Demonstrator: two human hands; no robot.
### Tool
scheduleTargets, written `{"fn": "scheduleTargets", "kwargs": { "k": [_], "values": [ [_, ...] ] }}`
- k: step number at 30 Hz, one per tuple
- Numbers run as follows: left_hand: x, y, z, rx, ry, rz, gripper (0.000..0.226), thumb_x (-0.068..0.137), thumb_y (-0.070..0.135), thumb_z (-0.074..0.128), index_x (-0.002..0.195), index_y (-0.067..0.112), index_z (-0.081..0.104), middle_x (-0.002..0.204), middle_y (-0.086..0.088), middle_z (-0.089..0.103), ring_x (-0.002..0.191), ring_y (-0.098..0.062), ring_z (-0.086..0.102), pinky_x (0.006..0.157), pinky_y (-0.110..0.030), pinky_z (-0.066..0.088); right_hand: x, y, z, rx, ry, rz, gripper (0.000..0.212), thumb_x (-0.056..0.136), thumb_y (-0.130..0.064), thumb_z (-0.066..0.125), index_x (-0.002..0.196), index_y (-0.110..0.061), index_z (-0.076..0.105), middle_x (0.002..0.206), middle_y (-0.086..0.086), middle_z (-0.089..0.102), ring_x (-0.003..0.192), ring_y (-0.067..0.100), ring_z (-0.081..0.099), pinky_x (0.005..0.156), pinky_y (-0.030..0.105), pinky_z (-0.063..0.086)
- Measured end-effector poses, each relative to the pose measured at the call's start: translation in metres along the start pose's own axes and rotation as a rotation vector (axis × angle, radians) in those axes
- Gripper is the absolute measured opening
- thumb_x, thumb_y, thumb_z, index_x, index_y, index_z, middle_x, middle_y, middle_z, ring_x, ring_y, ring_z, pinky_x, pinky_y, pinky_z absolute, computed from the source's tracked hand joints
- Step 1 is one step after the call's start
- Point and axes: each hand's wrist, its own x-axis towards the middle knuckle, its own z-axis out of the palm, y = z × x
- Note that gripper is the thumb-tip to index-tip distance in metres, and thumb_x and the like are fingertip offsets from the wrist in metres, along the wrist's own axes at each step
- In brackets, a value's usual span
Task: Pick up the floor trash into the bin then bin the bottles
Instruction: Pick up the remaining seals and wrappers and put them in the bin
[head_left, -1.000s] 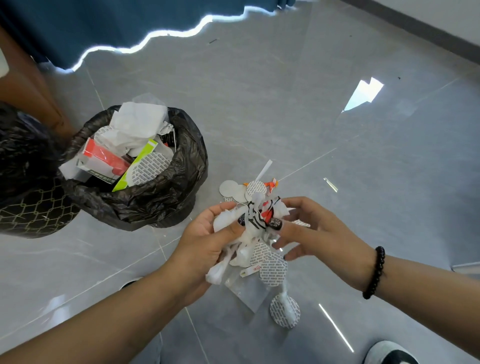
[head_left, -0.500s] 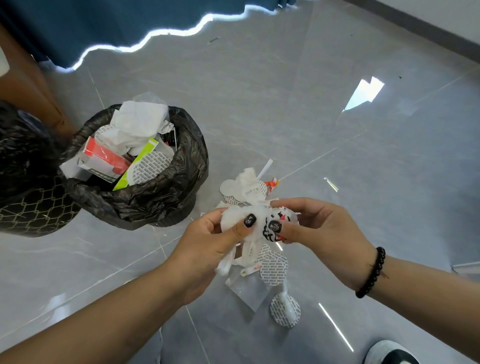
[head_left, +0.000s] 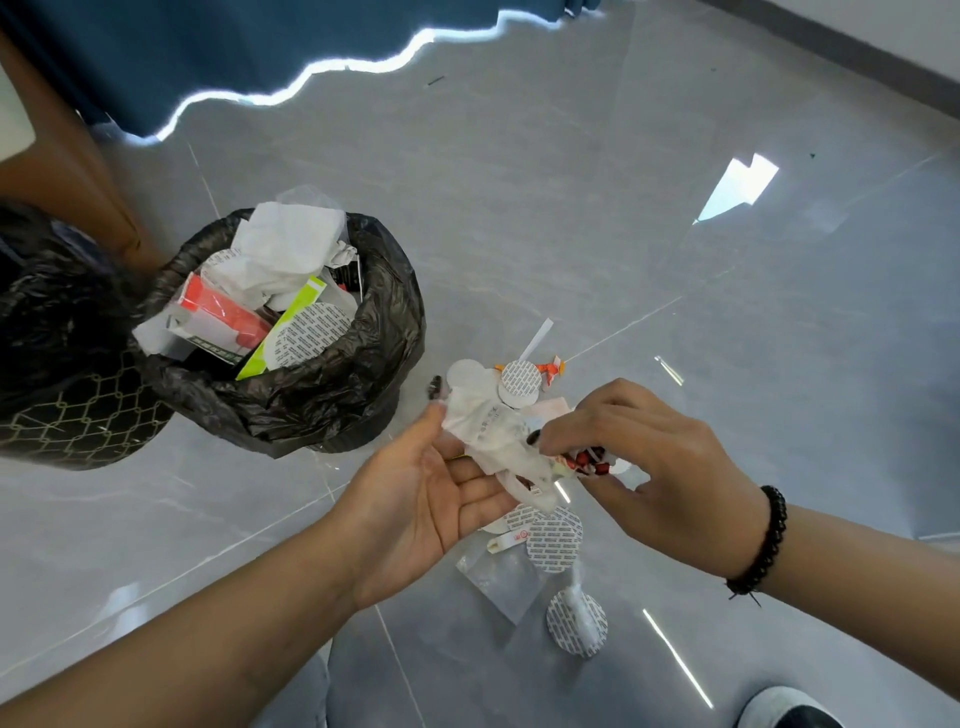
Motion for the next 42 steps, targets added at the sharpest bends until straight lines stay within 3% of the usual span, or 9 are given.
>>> {"fn": "scheduleTargets", "kwargs": {
  "k": [6, 10, 15, 19, 21, 26, 35, 38, 42],
  "values": [
    [-0.005, 0.006, -0.003, 0.242, 0.085, 0.194, 0.05, 0.073, 0.008, 0.065, 0.121, 0.0, 0.057, 0.101, -0.017, 0.072, 0.085, -0.02, 0.072, 0.07, -0.027, 0.059, 0.019, -0.006, -0.004, 0.075, -0.058, 0.004, 0.038, 0.076, 0.001, 0.071, 0.109, -0.016, 0.066, 0.104, -0.008, 0.067, 0.094, 0.006, 0.057, 0.081, 0.02, 0.048],
    [-0.015, 0.032, -0.01, 0.278, 0.241, 0.384, 0.055, 0.067, 0.005, 0.066, 0.12, -0.003, 0.053, 0.094, -0.018, 0.073, 0.075, -0.021, 0.072, 0.064, -0.028, 0.06, 0.026, -0.014, -0.006, 0.246, -0.058, 0.084, 0.059, 0.078, -0.003, 0.07, 0.129, -0.022, 0.05, 0.137, -0.009, 0.048, 0.118, 0.01, 0.055, 0.092, 0.026, 0.049],
    [-0.046, 0.081, -0.039, 0.351, 0.404, 0.735, 0.036, 0.064, 0.004, 0.07, 0.096, 0.013, 0.057, 0.079, -0.004, 0.076, 0.068, -0.013, 0.072, 0.055, -0.021, 0.056, 0.021, -0.019, -0.006, 0.326, -0.086, 0.116, 0.06, 0.079, -0.012, 0.067, 0.132, -0.029, 0.044, 0.141, -0.008, 0.041, 0.112, 0.014, 0.06, 0.089, 0.029, 0.051],
    [-0.063, 0.116, -0.077, 0.84, 0.774, 1.011, 0.04, 0.078, -0.009, 0.07, 0.087, 0.029, 0.06, 0.085, 0.001, 0.074, 0.069, -0.004, 0.07, 0.067, -0.02, 0.057, 0.013, -0.009, 0.006, 0.357, -0.146, 0.212, 0.049, 0.076, -0.031, 0.073, 0.122, -0.035, 0.057, 0.131, -0.014, 0.053, 0.104, 0.006, 0.063, 0.09, 0.028, 0.05],
    [-0.062, 0.125, -0.091, 1.141, 0.876, 1.064, 0.038, 0.078, -0.001, 0.073, 0.087, 0.034, 0.064, 0.091, 0.005, 0.072, 0.074, -0.007, 0.069, 0.076, -0.019, 0.055, 0.014, -0.016, 0.007, 0.267, -0.136, 0.157, 0.046, 0.077, -0.018, 0.069, 0.119, -0.033, 0.058, 0.133, -0.012, 0.05, 0.105, 0.006, 0.062, 0.085, 0.018, 0.049],
    [-0.042, 0.13, -0.113, 1.652, 0.934, 1.059, 0.025, 0.074, 0.004, 0.073, 0.096, 0.015, 0.075, 0.094, -0.003, 0.071, 0.072, -0.015, 0.064, 0.076, -0.016, 0.045, 0.022, -0.029, 0.013, 0.287, -0.119, 0.126, 0.051, 0.076, -0.005, 0.063, 0.117, -0.035, 0.057, 0.135, -0.011, 0.047, 0.107, 0.009, 0.061, 0.081, 0.019, 0.049],
    [-0.021, 0.133, -0.122, 1.833, 0.777, 0.846, 0.007, 0.072, 0.014, 0.072, 0.071, 0.009, 0.067, 0.078, -0.006, 0.065, 0.068, -0.02, 0.054, 0.066, -0.029, 0.043, 0.027, -0.02, 0.034, 0.418, -0.19, 0.319, 0.057, 0.077, -0.008, 0.057, 0.12, -0.045, 0.048, 0.123, -0.016, 0.052, 0.102, 0.011, 0.063, 0.081, 0.023, 0.052],
    [-0.033, 0.131, -0.119, 1.833, 0.658, 0.639, 0.024, 0.072, 0.043, 0.047, 0.061, 0.024, 0.056, 0.064, 0.008, 0.057, 0.065, -0.015, 0.051, 0.063, -0.034, 0.046, 0.024, -0.01, 0.048, 0.379, -0.281, 0.476, 0.055, 0.08, -0.014, 0.058, 0.116, -0.052, 0.041, 0.122, -0.024, 0.049, 0.104, 0.003, 0.058, 0.083, 0.021, 0.051],
    [-0.033, 0.119, -0.122, 1.992, 0.602, 0.426, 0.061, 0.068, 0.066, 0.029, 0.086, 0.024, 0.071, 0.084, 0.008, 0.064, 0.086, -0.017, 0.057, 0.082, -0.038, 0.045, 0.013, 0.013, 0.071, 0.087, -0.607, 0.63, 0.06, 0.087, -0.017, 0.061, 0.135, -0.033, 0.03, 0.137, -0.012, 0.035, 0.109, 0.002, 0.052, 0.09, 0.015, 0.044]
  ]
}}
